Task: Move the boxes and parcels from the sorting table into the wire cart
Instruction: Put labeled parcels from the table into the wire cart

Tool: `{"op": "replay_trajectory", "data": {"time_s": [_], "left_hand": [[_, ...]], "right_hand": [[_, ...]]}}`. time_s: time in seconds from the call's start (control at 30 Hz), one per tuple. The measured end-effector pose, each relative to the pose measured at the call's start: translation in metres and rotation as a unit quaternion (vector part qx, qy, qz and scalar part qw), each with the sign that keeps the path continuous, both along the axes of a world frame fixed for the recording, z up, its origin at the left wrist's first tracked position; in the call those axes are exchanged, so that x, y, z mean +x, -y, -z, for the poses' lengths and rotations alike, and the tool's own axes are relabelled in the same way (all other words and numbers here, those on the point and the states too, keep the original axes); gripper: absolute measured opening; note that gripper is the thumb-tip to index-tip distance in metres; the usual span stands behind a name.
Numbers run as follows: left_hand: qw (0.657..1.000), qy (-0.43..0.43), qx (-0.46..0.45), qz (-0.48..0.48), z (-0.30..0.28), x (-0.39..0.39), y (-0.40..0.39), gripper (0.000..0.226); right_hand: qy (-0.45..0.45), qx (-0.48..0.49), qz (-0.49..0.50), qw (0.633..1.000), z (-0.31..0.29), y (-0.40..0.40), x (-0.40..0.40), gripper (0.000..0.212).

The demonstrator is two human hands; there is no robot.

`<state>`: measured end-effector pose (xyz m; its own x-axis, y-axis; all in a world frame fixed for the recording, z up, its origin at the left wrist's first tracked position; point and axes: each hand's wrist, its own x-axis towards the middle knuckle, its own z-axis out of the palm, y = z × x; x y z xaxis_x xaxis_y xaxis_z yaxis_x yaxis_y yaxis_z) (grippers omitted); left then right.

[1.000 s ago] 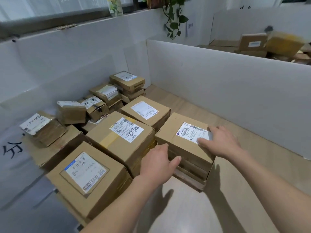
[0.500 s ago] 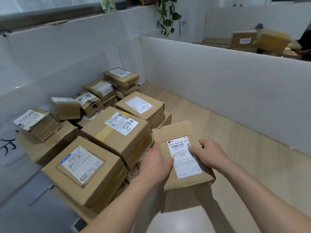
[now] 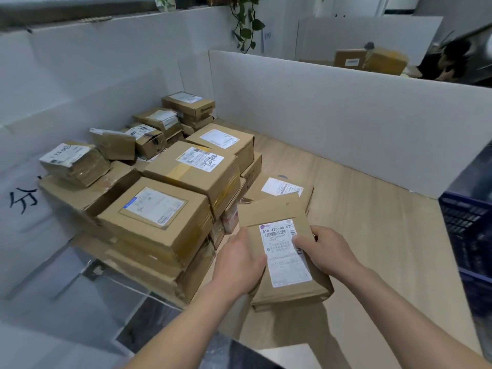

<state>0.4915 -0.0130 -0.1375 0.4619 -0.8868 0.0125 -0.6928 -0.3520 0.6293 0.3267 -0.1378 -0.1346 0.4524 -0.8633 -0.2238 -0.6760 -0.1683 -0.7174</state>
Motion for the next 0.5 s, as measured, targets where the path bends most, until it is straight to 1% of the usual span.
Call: {"op": "replay_trajectory", "data": {"time_s": [0.1,0.23,0.5], "left_hand": [[1.0,-0.014,0.004,0.01,0.008,-0.01,-0.03,0.043],[0.999,-0.025,0.035,-0.003,0.024,-0.019,-0.057,0.041],[0.991,-0.064,0.099,-0.061,0.055,-0.042,-0.084,0.04]], "right_hand": [[-0.012,0.017,-0.001,1.0,0.015,-0.029,-0.009,0.009],[-0.025,0.042,-0.008,0.999,0.036,-0.054,-0.018,0.011],[-0.059,0.071,-0.062,0.994,0.073,-0.061,-0.025,0.02]]}}
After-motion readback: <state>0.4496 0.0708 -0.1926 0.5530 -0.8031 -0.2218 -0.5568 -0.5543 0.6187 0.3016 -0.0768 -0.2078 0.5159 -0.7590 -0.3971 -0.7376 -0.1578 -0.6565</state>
